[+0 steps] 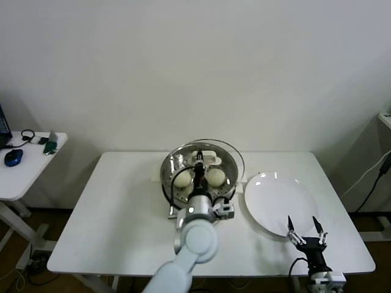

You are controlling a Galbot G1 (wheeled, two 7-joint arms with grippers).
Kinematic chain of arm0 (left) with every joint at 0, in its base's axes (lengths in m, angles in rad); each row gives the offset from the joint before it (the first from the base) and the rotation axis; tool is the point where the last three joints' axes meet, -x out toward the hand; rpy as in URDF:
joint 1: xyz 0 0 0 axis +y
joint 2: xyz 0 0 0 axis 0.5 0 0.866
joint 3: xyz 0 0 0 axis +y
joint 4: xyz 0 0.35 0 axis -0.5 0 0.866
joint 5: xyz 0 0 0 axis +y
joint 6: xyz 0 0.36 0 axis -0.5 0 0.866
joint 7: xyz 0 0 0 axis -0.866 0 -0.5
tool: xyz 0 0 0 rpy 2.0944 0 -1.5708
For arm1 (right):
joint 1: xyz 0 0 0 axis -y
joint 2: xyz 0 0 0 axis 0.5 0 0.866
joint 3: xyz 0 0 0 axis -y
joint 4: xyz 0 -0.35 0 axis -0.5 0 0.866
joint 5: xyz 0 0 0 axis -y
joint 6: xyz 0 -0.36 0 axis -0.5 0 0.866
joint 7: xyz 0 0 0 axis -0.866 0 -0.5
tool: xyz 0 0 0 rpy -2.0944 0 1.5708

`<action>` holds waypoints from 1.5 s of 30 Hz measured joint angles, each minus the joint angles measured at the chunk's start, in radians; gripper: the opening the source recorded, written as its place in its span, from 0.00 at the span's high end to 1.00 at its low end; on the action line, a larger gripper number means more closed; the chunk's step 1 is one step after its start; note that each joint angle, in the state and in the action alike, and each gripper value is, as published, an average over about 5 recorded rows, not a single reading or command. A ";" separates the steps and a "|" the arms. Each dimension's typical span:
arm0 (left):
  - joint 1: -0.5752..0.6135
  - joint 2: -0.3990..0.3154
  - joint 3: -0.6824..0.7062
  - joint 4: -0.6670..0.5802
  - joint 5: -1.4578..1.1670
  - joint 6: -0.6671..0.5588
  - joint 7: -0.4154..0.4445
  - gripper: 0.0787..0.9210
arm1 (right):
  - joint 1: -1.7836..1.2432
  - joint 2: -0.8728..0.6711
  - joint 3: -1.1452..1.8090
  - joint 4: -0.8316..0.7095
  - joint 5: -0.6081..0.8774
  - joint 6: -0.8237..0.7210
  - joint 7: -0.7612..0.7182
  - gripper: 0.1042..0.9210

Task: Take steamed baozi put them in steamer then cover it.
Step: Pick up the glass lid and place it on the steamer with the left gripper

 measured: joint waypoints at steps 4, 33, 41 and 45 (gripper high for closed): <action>0.003 -0.004 -0.005 0.024 0.006 -0.001 -0.012 0.94 | -0.003 -0.003 0.004 0.003 0.001 0.000 0.000 0.12; -0.022 0.010 -0.021 0.121 -0.020 0.006 -0.067 0.94 | -0.006 -0.002 0.010 -0.001 -0.003 0.013 -0.009 0.12; -0.017 0.016 -0.022 0.123 -0.031 0.006 -0.076 0.94 | -0.004 -0.004 0.013 0.000 -0.003 0.016 -0.012 0.12; -0.014 0.024 -0.018 0.114 -0.045 0.007 -0.069 0.86 | -0.004 -0.003 0.014 0.004 -0.002 0.014 -0.012 0.12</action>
